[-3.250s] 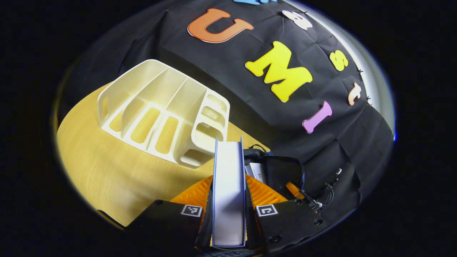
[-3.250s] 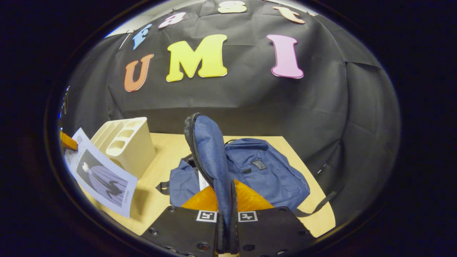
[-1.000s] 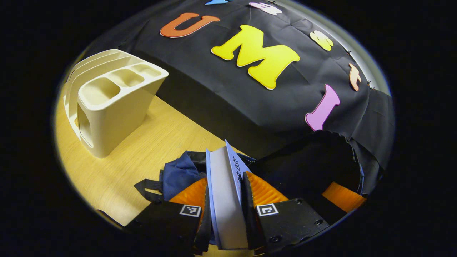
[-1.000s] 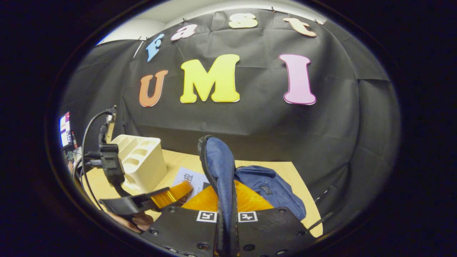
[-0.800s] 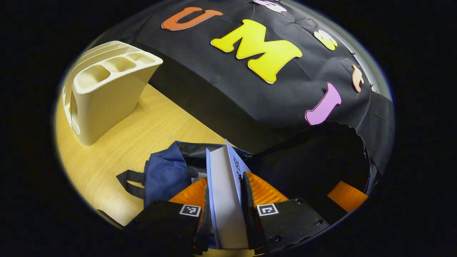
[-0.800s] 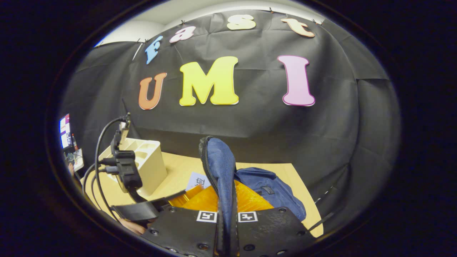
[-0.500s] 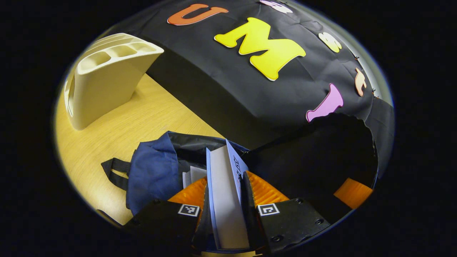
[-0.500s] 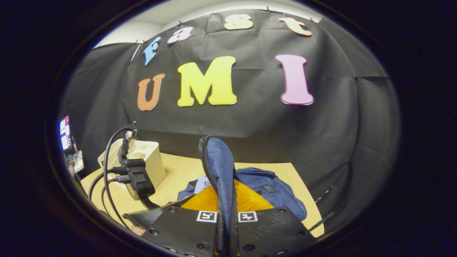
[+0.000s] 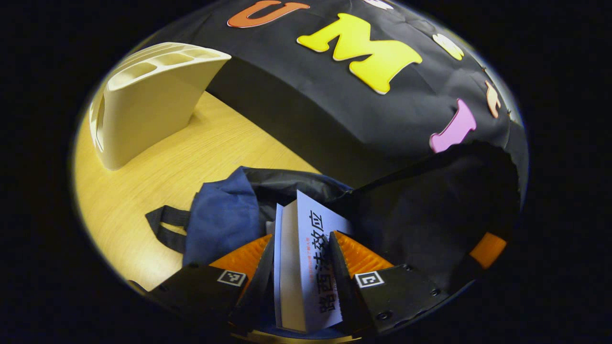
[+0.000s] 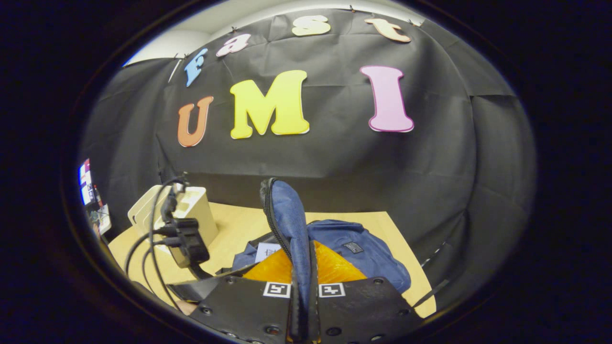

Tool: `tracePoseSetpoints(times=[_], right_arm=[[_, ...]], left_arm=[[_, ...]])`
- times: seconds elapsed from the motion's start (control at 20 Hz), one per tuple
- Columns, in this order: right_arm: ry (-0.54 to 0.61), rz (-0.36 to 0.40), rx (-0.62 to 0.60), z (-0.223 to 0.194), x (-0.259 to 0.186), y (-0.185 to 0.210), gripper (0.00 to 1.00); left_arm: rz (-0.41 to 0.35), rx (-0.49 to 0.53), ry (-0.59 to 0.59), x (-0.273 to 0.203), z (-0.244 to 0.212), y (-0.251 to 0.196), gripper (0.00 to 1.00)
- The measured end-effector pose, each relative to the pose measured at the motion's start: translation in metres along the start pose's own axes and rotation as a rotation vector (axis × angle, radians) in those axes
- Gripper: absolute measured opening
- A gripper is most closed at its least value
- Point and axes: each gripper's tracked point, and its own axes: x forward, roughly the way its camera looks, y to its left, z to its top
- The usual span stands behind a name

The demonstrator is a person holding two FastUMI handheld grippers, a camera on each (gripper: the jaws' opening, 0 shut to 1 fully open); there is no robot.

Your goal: Open the schoolbag, grab two books from the bookshelf and put them into the schoolbag.

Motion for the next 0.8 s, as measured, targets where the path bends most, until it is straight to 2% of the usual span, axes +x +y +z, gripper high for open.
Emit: tracePoseSetpoints(times=[0.1,0.15,0.2,0.25,0.35,0.55,0.8], right_arm=[[0.006,-0.016,0.005,-0.004,0.001,-0.006,0.07],[0.012,-0.013,0.012,-0.006,0.001,-0.006,0.07],[0.017,-0.013,0.02,-0.008,0.001,-0.006,0.07],[0.021,-0.017,0.02,-0.01,0.001,-0.007,0.07],[0.027,-0.018,0.028,-0.011,0.0,-0.007,0.07],[0.048,-0.036,0.035,-0.018,0.001,-0.01,0.07],[0.088,-0.062,0.071,-0.03,0.003,-0.01,0.1]], left_arm=[[-0.013,0.017,-0.019,0.0,0.005,0.001,0.72],[-0.021,0.018,-0.006,-0.001,0.003,0.001,0.81],[-0.019,0.025,-0.001,-0.001,0.004,0.001,0.77],[-0.017,0.037,0.001,0.0,0.004,0.002,0.77],[-0.015,0.06,0.004,-0.002,0.005,0.002,0.82],[0.034,0.137,-0.014,-0.011,0.019,0.014,0.83],[0.039,0.163,-0.042,-0.041,0.04,0.028,0.87]])
